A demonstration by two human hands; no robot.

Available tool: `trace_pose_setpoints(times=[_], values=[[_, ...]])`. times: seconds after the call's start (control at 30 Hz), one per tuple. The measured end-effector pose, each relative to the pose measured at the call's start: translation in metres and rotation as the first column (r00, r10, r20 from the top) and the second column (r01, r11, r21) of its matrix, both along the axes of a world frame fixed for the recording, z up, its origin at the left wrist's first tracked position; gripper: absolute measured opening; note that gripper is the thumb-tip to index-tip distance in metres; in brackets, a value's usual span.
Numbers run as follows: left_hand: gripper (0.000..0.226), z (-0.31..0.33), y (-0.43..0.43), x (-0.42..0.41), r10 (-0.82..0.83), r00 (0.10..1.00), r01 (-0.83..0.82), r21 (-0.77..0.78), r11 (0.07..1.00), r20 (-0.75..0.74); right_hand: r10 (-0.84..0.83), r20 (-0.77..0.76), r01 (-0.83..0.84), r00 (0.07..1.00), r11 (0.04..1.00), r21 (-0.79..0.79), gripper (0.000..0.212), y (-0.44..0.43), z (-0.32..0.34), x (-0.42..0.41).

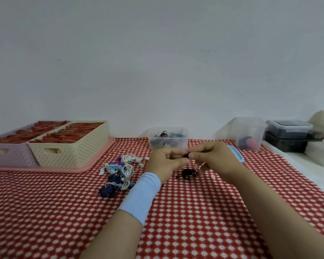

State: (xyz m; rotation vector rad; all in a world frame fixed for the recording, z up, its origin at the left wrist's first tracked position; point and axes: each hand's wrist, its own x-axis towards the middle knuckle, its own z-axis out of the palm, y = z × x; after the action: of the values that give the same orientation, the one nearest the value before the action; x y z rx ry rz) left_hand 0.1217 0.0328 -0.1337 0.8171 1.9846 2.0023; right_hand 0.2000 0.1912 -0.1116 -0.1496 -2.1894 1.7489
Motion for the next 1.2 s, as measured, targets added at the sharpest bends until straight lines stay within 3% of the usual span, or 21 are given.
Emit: trace_pose_setpoints(times=[0.17, 0.57, 1.03, 1.2], values=[[0.024, 0.001, 0.000, 0.000, -0.008, 1.000, 0.008, -0.002, 1.000, 0.014, -0.037, -0.027, 0.036, 0.999, 0.999, -0.007, 0.016, 0.001, 0.000, 0.001], [0.020, 0.006, -0.003, 0.002, -0.038, 0.996, 0.036, 0.032, 0.999, 0.076, 0.107, 0.002, -0.107, 0.994, 0.994, -0.010, 0.016, 0.007, 0.003, 0.007], [0.021, 0.009, -0.008, 0.004, -0.110, 0.992, 0.101, -0.137, 0.985, -0.062, 0.174, 0.223, -0.164, 0.959, 0.985, -0.063, 0.012, 0.013, 0.005, 0.011], [0.022, 0.007, -0.006, 0.003, -0.126, 0.990, 0.118, -0.128, 0.985, -0.057, 0.180, 0.274, -0.151, 0.945, 0.981, -0.125, 0.011, 0.014, 0.003, 0.008]])
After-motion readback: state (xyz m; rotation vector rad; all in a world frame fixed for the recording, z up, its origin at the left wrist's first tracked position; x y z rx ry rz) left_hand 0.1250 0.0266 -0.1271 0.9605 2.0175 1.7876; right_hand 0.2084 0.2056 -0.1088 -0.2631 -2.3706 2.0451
